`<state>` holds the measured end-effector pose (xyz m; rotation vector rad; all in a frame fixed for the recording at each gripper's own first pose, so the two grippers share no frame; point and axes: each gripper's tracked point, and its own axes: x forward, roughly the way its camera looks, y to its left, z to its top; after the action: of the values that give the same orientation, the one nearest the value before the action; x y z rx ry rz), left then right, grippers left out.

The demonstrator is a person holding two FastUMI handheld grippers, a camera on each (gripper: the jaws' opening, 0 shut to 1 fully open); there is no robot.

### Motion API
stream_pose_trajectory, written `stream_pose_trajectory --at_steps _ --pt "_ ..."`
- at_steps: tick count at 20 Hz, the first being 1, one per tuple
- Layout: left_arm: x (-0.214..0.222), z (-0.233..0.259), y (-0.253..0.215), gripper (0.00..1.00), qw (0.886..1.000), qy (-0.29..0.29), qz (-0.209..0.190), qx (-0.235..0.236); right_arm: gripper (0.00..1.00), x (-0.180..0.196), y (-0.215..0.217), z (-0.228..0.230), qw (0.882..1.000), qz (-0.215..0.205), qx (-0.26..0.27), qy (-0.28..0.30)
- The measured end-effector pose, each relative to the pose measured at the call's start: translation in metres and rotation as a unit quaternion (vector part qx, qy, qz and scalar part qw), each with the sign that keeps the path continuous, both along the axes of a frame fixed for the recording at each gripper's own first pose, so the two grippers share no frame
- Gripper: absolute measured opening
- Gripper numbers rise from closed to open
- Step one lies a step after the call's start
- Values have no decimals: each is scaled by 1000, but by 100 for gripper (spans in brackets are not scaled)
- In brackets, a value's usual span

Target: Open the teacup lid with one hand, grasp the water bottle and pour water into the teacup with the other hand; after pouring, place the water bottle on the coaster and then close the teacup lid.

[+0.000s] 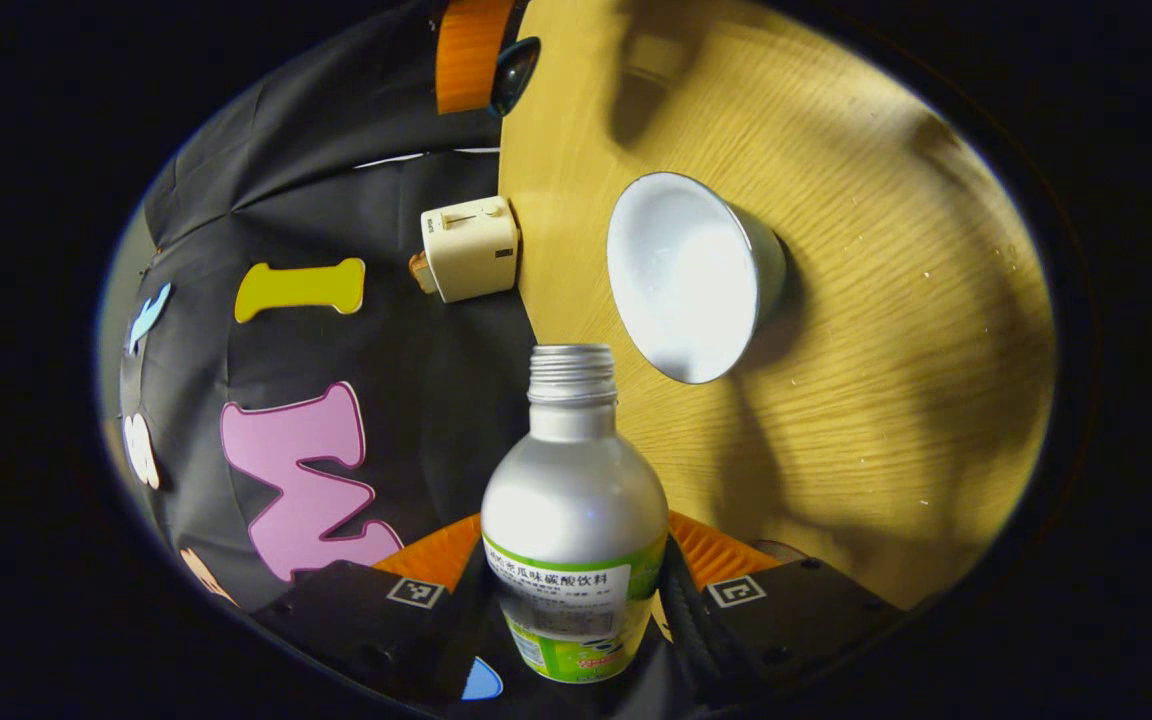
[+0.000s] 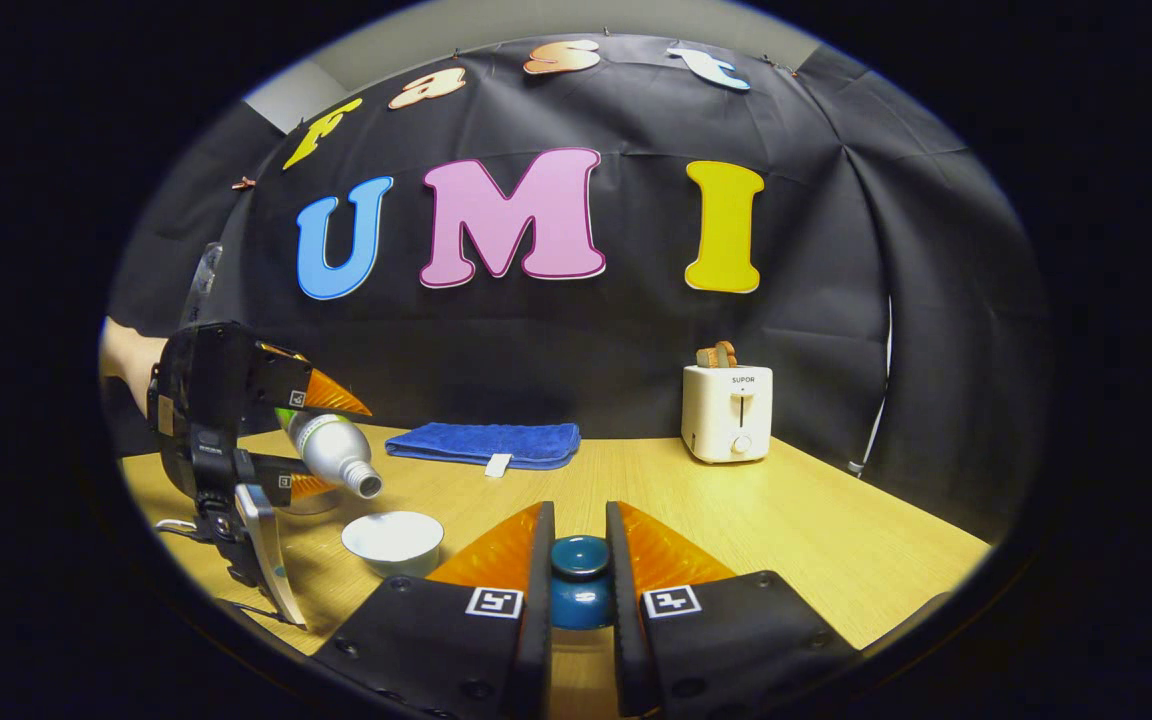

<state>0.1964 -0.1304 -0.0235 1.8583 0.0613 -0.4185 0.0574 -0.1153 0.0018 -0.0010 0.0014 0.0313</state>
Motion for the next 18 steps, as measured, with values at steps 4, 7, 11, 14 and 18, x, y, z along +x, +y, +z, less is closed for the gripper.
stream_pose_trajectory --at_steps 4,7,11,14,18 --pt "1 1 2 80 1000 -2 -2 30 29 -1 0 0 1000 0 0 0" --pt "-1 5 4 80 999 -7 -2 43 29 0 0 0 1000 0 0 0" --pt "-1 7 4 80 998 -12 -5 64 29 -1 0 1 1000 0 0 0" --pt "-1 9 6 80 996 -15 -11 86 29 0 0 0 1000 0 0 0" --pt "-4 9 5 81 994 -20 -20 109 29 0 -1 0 1000 0 0 0"
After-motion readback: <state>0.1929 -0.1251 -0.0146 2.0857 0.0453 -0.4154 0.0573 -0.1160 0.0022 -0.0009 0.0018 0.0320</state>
